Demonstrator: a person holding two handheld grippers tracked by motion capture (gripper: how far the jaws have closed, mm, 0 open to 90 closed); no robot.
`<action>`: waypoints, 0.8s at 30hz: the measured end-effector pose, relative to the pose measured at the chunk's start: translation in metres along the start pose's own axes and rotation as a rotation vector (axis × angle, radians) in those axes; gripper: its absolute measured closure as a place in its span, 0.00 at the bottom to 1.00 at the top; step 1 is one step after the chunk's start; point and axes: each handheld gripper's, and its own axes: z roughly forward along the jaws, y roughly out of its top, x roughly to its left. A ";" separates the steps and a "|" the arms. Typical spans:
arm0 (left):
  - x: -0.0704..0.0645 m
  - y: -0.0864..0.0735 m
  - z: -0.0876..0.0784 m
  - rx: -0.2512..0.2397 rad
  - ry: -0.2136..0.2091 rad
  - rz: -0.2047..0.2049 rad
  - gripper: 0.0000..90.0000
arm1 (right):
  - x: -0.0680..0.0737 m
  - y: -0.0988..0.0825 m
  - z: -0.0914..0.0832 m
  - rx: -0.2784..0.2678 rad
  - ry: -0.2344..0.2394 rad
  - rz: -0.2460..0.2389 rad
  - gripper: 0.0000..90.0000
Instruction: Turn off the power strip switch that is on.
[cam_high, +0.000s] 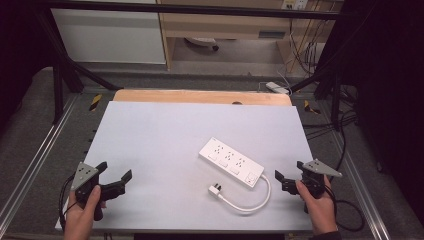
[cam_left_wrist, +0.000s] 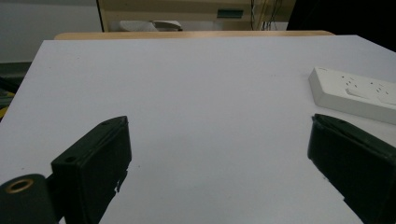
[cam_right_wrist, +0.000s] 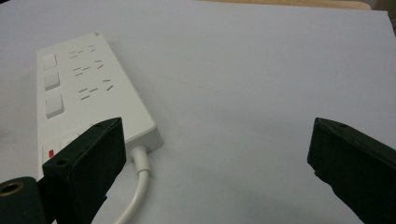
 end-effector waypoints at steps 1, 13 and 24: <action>-0.001 0.000 -0.001 -0.002 0.000 0.003 0.07 | 0.000 0.000 -0.001 0.000 -0.002 0.004 0.05; -0.001 0.000 0.000 0.003 -0.007 0.008 0.07 | 0.000 0.003 -0.005 -0.025 -0.001 0.008 0.06; -0.002 -0.001 0.001 0.010 -0.007 0.012 0.07 | -0.001 0.008 -0.013 -0.102 0.015 0.027 0.06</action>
